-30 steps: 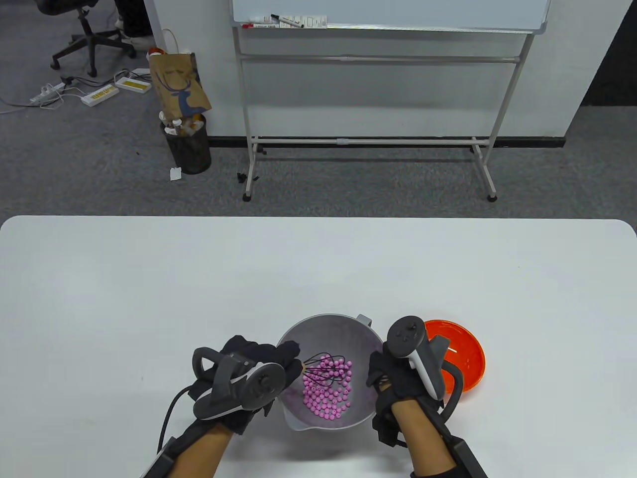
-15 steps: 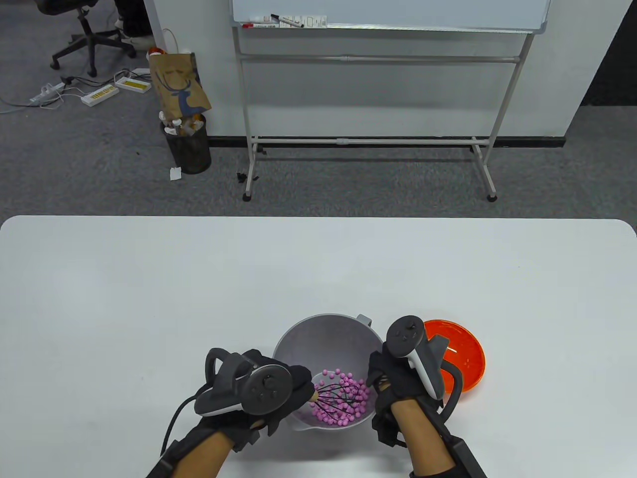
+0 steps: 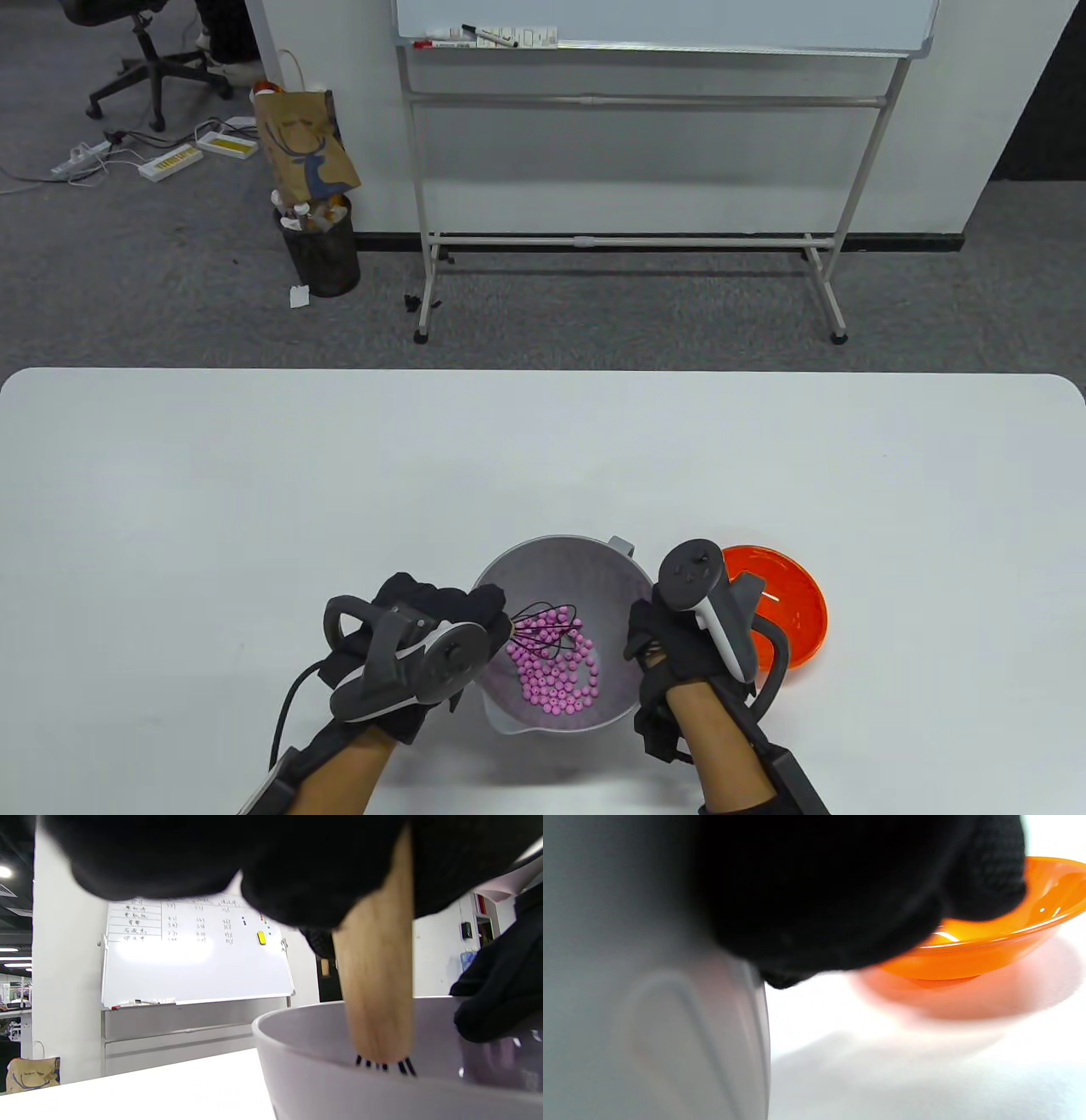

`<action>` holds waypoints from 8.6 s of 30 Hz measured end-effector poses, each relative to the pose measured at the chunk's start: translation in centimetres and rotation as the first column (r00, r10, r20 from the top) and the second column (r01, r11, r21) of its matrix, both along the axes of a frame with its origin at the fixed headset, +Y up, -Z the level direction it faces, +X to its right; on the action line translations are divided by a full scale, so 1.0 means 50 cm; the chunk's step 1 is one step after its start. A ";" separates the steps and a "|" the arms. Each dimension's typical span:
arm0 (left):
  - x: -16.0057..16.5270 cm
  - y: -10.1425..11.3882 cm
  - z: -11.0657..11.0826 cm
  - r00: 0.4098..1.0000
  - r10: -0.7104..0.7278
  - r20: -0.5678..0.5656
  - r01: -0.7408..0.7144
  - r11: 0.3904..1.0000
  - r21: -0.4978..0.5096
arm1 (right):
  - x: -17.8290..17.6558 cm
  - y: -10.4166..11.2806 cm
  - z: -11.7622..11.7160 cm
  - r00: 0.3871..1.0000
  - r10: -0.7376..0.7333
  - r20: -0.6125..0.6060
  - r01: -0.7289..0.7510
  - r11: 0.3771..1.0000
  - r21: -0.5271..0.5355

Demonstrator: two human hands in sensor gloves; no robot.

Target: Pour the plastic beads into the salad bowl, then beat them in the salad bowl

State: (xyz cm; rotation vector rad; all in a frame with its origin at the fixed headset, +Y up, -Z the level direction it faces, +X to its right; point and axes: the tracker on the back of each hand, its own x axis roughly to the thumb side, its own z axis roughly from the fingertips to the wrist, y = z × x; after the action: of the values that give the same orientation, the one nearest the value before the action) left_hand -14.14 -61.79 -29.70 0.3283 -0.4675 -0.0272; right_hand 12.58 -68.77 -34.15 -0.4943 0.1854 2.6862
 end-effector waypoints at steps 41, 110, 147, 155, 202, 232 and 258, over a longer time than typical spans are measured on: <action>0.031 0.040 0.040 0.993 -0.085 0.086 0.098 0.982 -0.159 | 0.000 -0.001 0.000 1.000 0.001 0.001 -0.001 1.000 0.005; 0.026 0.007 0.016 0.987 0.152 0.049 -0.133 0.952 -0.277 | 0.000 -0.004 -0.001 1.000 -0.005 0.006 0.005 1.000 0.002; 0.044 0.004 0.028 0.994 0.088 0.060 -0.073 0.973 -0.221 | 0.000 -0.004 -0.001 1.000 -0.004 0.010 0.004 1.000 -0.001; 0.027 -0.020 0.010 0.995 0.101 -0.005 -0.101 0.994 -0.051 | 0.000 -0.004 0.000 1.000 -0.003 0.011 0.003 1.000 0.000; 0.037 0.030 0.040 0.991 -0.137 0.002 0.136 0.986 -0.098 | 0.000 -0.005 0.000 1.000 -0.012 0.014 0.012 1.000 0.003; 0.011 0.003 0.012 0.998 -0.043 -0.045 0.041 0.999 -0.031 | 0.002 -0.007 0.001 1.000 -0.020 0.019 0.020 1.000 0.004; 0.028 -0.020 0.010 1.000 -0.013 -0.026 0.010 0.995 -0.102 | 0.000 -0.007 0.000 1.000 -0.014 0.022 0.014 1.000 0.004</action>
State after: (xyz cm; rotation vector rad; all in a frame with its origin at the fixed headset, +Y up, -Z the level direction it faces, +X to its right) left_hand -12.72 -62.78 -29.22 0.2246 -0.4432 -0.0186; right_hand 12.59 -69.11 -34.13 -0.5193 0.1772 2.6661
